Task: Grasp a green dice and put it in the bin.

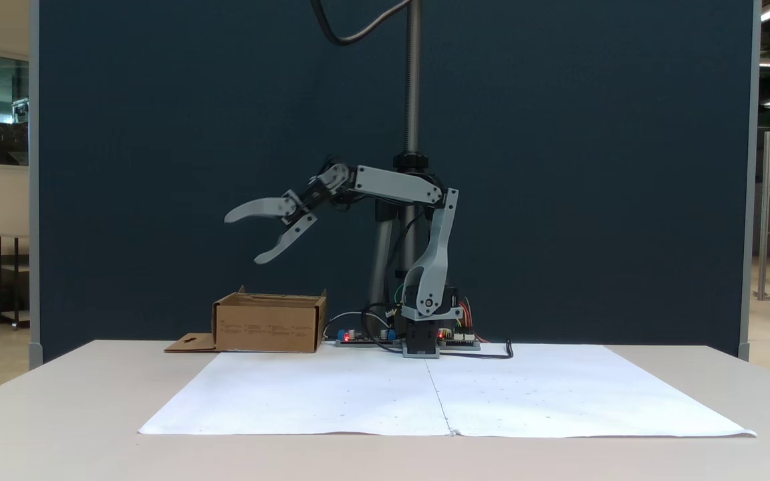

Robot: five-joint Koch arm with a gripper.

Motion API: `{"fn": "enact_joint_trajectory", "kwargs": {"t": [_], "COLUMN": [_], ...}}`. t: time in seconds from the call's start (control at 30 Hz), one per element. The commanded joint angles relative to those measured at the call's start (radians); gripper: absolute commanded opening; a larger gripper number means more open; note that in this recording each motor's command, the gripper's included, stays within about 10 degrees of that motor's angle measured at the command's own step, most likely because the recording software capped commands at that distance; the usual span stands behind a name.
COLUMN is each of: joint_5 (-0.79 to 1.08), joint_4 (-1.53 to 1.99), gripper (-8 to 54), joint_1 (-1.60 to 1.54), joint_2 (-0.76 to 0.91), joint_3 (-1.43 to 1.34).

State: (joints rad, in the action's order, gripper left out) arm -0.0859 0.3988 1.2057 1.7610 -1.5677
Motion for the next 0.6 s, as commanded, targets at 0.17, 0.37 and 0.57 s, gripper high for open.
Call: {"fn": "enact_joint_trajectory", "kwargs": {"t": [0.17,0.37,0.57], "joint_5": [0.086,0.158,0.172], "joint_4": [-0.051,-0.054,-0.194], "gripper": [43.1,43.1,43.2], "joint_1": [-0.370,-0.638,-0.884], "joint_2": [0.143,0.179,0.268], "joint_3": [-0.055,-0.158,-0.379]}}
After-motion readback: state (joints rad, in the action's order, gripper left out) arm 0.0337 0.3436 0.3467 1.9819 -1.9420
